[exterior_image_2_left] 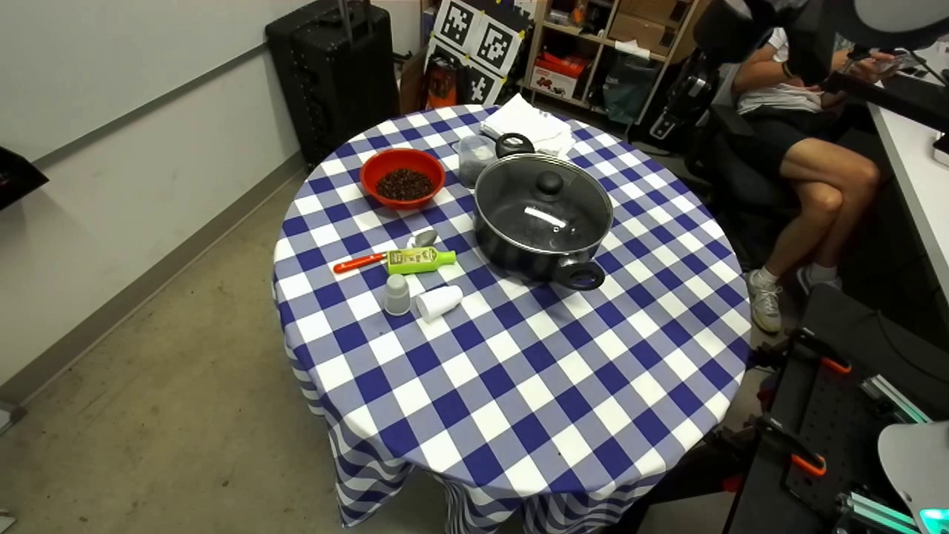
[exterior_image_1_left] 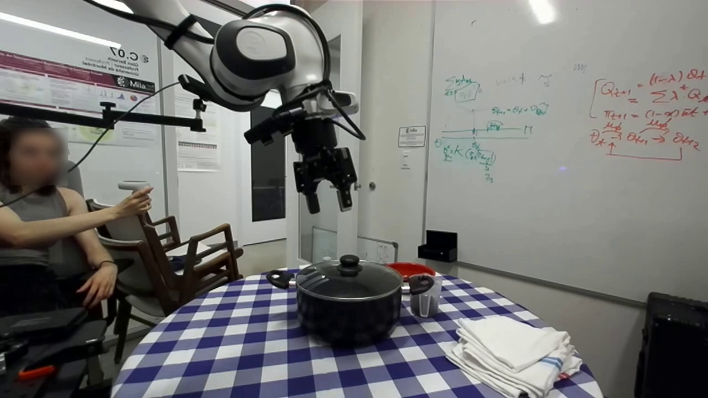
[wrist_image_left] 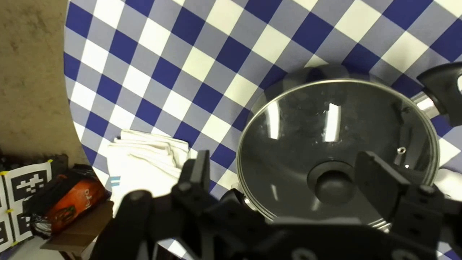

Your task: Remove the lid from the pot.

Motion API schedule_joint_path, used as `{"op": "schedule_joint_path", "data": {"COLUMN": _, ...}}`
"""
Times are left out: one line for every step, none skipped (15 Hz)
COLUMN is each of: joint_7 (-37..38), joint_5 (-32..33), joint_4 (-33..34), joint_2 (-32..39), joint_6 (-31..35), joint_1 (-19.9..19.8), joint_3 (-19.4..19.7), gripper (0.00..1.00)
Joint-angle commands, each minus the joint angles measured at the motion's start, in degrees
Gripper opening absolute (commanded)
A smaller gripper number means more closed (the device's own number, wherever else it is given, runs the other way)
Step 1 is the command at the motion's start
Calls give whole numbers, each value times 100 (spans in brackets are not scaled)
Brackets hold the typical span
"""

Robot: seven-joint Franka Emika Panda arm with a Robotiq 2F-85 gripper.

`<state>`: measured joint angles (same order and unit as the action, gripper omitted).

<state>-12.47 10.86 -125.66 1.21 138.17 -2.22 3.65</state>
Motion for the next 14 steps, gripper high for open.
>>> {"op": "schedule_joint_path", "data": {"joint_7": -100, "joint_5": -98, "joint_4": 831, "joint_2": 594, "joint_6": -188, "joint_1": 48, "joint_3": -143, "gripper": 100}}
{"op": "schedule_joint_path", "data": {"joint_7": -112, "joint_5": -140, "joint_4": 988, "joint_2": 707, "joint_6": -203, "joint_1": 59, "joint_3": -191, "gripper": 100}}
{"op": "schedule_joint_path", "data": {"joint_7": -109, "joint_5": -174, "joint_4": 1110, "joint_2": 800, "joint_6": -189, "joint_1": 73, "joint_3": -242, "gripper": 100}}
{"op": "schedule_joint_path", "data": {"joint_7": -124, "joint_5": -341, "joint_4": 1249, "joint_2": 900, "joint_6": -240, "joint_1": 79, "joint_3": -309, "gripper": 100}}
{"op": "schedule_joint_path", "data": {"joint_7": -228, "joint_5": -622, "joint_4": 1373, "joint_2": 990, "joint_6": -323, "joint_1": 74, "joint_3": -402, "gripper": 100}}
{"op": "schedule_joint_path", "data": {"joint_7": -301, "joint_5": -830, "joint_4": 1480, "joint_2": 1074, "joint_6": -350, "joint_1": 71, "joint_3": -482, "gripper": 100}}
{"op": "schedule_joint_path", "data": {"joint_7": -373, "joint_5": -994, "joint_4": 1601, "joint_2": 1158, "joint_6": -413, "joint_1": 75, "joint_3": -556, "gripper": 100}}
{"op": "schedule_joint_path", "data": {"joint_7": -410, "joint_5": -1118, "joint_4": 1697, "joint_2": 1233, "joint_6": -462, "joint_1": 78, "joint_3": -620, "gripper": 100}}
{"op": "schedule_joint_path", "data": {"joint_7": -485, "joint_5": -1248, "joint_4": 1797, "joint_2": 1318, "joint_6": -530, "joint_1": 72, "joint_3": -686, "gripper": 100}}
{"op": "schedule_joint_path", "data": {"joint_7": -562, "joint_5": -1366, "joint_4": 1890, "joint_2": 1402, "joint_6": -605, "joint_1": 61, "joint_3": -740, "gripper": 100}}
{"op": "schedule_joint_path", "data": {"joint_7": -639, "joint_5": -1473, "joint_4": 1971, "joint_2": 1496, "joint_6": -687, "joint_1": 45, "joint_3": -786, "gripper": 100}}
{"op": "schedule_joint_path", "data": {"joint_7": -645, "joint_5": -1507, "joint_4": 2044, "joint_2": 1583, "joint_6": -751, "joint_1": 49, "joint_3": -810, "gripper": 100}}
{"op": "schedule_joint_path", "data": {"joint_7": -650, "joint_5": -1475, "joint_4": 2106, "joint_2": 1680, "joint_6": -775, "joint_1": 62, "joint_3": -817, "gripper": 100}}
{"op": "schedule_joint_path", "data": {"joint_7": -683, "joint_5": -1434, "joint_4": 2169, "joint_2": 1774, "joint_6": -823, "joint_1": 69, "joint_3": -829, "gripper": 100}}
